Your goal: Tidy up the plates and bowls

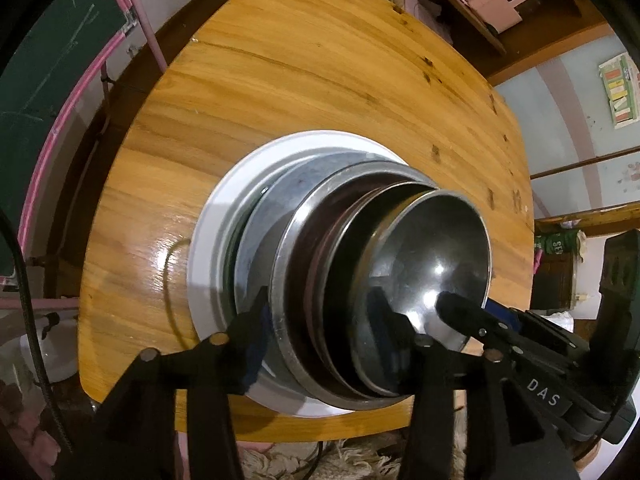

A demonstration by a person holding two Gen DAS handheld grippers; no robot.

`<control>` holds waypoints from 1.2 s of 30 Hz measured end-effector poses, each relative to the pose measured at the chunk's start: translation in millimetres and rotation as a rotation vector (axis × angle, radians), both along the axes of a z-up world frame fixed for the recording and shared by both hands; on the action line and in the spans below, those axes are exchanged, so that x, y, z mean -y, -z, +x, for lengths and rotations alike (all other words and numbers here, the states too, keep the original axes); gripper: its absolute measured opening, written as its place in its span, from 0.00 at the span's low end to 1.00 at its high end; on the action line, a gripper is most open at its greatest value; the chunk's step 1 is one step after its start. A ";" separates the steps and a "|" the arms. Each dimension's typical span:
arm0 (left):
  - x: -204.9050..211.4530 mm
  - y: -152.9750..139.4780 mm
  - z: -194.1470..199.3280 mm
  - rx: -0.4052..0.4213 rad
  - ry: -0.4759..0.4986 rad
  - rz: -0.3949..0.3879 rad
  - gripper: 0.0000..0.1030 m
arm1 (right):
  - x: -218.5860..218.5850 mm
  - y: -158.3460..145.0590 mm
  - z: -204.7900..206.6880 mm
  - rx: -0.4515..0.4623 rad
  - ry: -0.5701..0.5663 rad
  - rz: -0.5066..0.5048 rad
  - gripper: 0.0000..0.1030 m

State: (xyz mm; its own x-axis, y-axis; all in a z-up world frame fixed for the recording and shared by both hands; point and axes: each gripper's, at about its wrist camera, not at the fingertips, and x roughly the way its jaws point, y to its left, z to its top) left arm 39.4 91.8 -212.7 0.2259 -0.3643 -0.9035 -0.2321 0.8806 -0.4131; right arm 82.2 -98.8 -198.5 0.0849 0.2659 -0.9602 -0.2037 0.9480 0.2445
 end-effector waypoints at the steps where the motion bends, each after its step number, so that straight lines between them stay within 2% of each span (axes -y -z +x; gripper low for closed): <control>1: 0.8 -3.4 0.0 0.016 0.004 0.007 0.51 | -0.1 -0.7 -0.6 0.005 0.001 -0.003 0.29; 4: 0.7 -11.6 0.7 0.052 0.004 0.027 0.62 | -1.6 -2.6 -1.8 0.023 -0.001 -0.012 0.29; 6: 0.8 -19.0 0.2 0.073 0.001 0.054 0.64 | -1.8 -3.9 -2.9 0.026 -0.003 -0.016 0.30; 11: 3.4 -34.6 -0.4 0.105 0.000 0.071 0.66 | 1.6 -18.7 -8.4 0.077 -0.010 -0.003 0.30; 18: 8.2 -64.2 -10.6 0.184 0.010 0.107 0.80 | 9.7 -49.1 -22.7 0.179 -0.010 -0.010 0.30; 20: 10.3 -72.7 -14.4 0.205 0.013 0.109 0.80 | 14.6 -56.2 -27.6 0.199 -0.005 -0.009 0.30; 30: 43.7 -116.0 -44.3 0.320 0.079 0.155 0.88 | 48.7 -94.8 -62.7 0.310 0.063 -0.010 0.30; 34: 61.2 -132.0 -57.6 0.363 0.096 0.191 0.96 | 63.4 -107.9 -77.1 0.351 0.090 -0.010 0.30; 36: 68.5 -139.8 -65.1 0.390 0.094 0.205 0.97 | 68.8 -114.0 -83.3 0.374 0.101 -0.010 0.30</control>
